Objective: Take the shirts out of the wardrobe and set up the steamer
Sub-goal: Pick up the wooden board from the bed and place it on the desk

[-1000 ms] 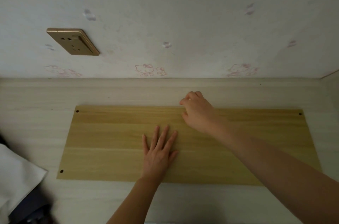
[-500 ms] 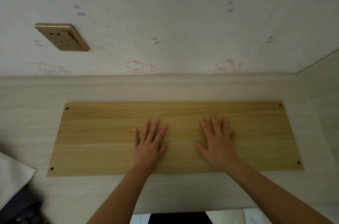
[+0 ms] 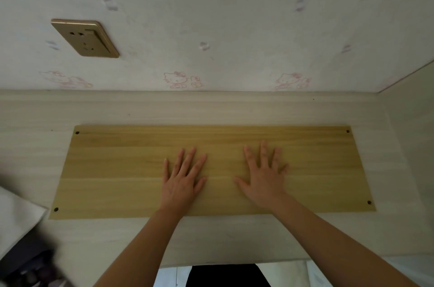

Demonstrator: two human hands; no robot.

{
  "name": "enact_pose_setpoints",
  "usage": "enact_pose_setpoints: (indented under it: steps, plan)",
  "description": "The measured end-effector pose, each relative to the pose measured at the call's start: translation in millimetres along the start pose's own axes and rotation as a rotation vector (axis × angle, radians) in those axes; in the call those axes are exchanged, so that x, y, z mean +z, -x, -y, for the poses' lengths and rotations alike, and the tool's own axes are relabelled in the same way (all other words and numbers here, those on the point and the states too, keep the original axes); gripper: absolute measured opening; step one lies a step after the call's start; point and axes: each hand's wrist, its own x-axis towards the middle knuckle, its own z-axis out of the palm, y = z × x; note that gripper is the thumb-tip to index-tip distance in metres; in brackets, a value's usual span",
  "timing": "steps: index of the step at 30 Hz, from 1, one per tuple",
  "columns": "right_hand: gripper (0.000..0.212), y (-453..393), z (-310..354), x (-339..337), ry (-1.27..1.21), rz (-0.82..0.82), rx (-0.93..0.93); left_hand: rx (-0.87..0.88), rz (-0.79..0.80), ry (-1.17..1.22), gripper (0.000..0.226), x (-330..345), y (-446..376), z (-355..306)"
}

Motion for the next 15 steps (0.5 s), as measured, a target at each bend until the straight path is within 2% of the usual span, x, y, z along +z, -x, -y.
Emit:
enact_pose_setpoints:
  steps: [10,15]
  plan:
    - [0.093,-3,40,6,0.016,-0.029,-0.043,-0.038,0.033,-0.010,0.060,-8,12,39]
    - [0.087,-4,54,2,0.031,-0.038,-0.070,-0.044,0.033,0.068,0.064,-14,13,61]
